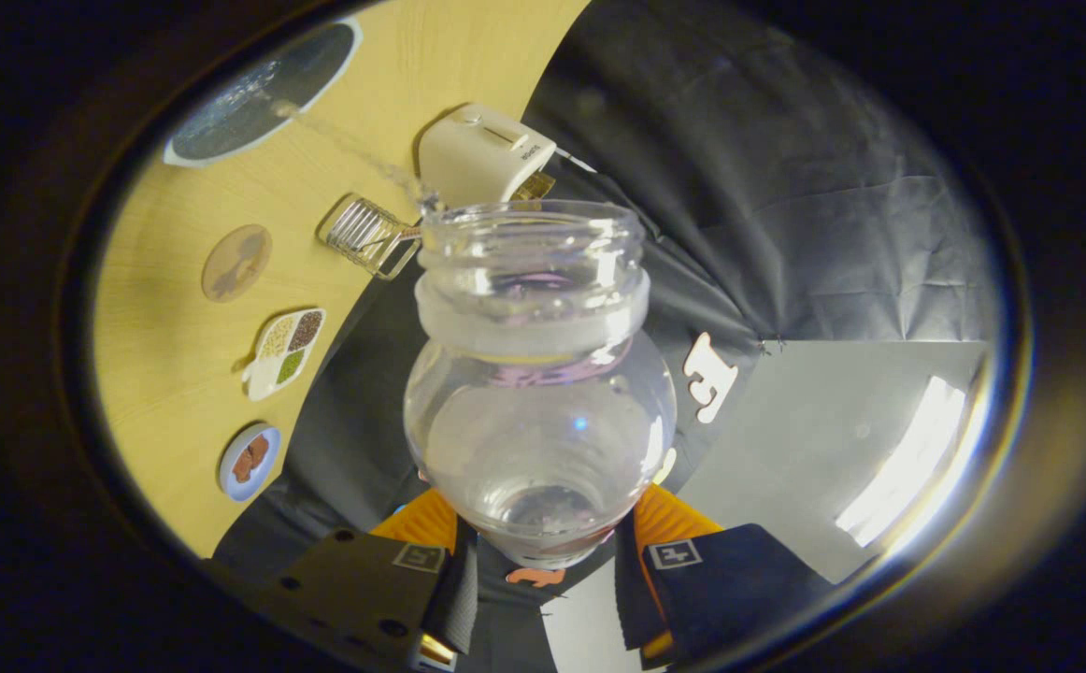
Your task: Take the bottle from table, then pour the juice into the cup, finally place the bottle on the coaster
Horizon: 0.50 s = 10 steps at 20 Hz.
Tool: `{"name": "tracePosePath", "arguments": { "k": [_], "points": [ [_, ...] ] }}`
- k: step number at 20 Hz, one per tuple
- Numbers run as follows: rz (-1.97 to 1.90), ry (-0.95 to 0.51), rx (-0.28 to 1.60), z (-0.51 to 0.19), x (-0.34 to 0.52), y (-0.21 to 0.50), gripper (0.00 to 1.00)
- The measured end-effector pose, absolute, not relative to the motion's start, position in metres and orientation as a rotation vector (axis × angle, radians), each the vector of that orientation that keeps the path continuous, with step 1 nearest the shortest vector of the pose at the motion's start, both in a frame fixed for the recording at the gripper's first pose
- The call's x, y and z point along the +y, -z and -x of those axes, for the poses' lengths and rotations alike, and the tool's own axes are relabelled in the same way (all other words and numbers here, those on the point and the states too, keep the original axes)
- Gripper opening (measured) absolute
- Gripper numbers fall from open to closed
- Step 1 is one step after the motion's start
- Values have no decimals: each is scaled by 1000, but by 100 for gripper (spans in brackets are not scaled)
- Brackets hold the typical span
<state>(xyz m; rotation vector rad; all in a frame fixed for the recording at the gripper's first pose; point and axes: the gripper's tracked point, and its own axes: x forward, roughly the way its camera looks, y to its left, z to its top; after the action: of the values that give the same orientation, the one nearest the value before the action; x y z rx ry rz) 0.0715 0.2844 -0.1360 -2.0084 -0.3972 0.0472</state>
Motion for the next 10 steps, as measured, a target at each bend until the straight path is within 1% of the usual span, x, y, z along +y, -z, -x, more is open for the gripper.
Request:
{"name": "tracePosePath", "arguments": {
  "k": [10],
  "points": [
    [2031, -67, -482, -69, 294, 133, 64]
  ]
}}
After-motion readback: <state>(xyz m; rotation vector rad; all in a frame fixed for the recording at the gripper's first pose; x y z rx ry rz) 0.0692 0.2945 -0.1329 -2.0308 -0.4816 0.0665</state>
